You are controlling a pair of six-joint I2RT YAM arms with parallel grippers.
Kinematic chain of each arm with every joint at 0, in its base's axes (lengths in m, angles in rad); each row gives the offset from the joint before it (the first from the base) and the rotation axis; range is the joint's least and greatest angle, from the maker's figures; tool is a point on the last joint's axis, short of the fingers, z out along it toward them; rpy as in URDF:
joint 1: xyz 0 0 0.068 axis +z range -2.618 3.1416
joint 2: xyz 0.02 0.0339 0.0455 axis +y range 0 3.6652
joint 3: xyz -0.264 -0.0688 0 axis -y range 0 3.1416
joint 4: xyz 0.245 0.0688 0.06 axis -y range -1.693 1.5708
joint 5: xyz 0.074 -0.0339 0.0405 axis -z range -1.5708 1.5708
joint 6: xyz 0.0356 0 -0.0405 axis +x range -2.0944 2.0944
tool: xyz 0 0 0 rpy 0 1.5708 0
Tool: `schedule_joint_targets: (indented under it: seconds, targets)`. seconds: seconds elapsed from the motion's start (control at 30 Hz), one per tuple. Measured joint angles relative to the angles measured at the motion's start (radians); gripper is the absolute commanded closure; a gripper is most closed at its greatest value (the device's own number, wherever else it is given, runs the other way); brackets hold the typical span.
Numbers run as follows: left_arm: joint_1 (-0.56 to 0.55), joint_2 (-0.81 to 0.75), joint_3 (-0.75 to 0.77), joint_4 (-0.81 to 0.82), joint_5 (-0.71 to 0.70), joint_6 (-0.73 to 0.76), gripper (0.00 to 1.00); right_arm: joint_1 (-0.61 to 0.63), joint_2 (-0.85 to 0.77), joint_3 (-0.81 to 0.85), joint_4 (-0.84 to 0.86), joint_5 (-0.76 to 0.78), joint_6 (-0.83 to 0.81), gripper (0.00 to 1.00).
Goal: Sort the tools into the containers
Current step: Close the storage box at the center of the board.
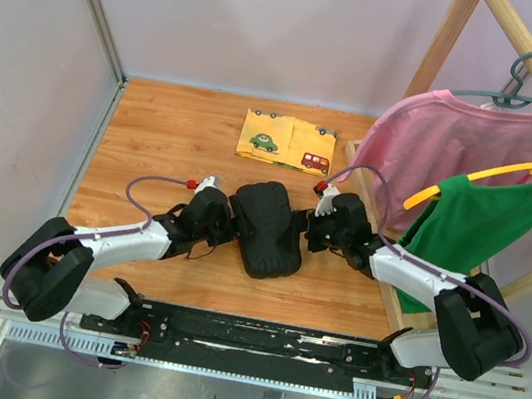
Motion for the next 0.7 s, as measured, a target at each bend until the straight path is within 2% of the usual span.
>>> schedule_joint_targets:
  seconds: [0.23,0.7]
  targets:
    - [0.0,0.003,-0.027,0.051,0.003,-0.007,0.25,0.0,0.079,0.001,0.06,-0.085,0.018,0.0]
    - [0.0,0.006,-0.143,0.282,0.013,-0.019,0.33,-0.005,0.118,0.001,0.1,-0.15,0.024,0.0]
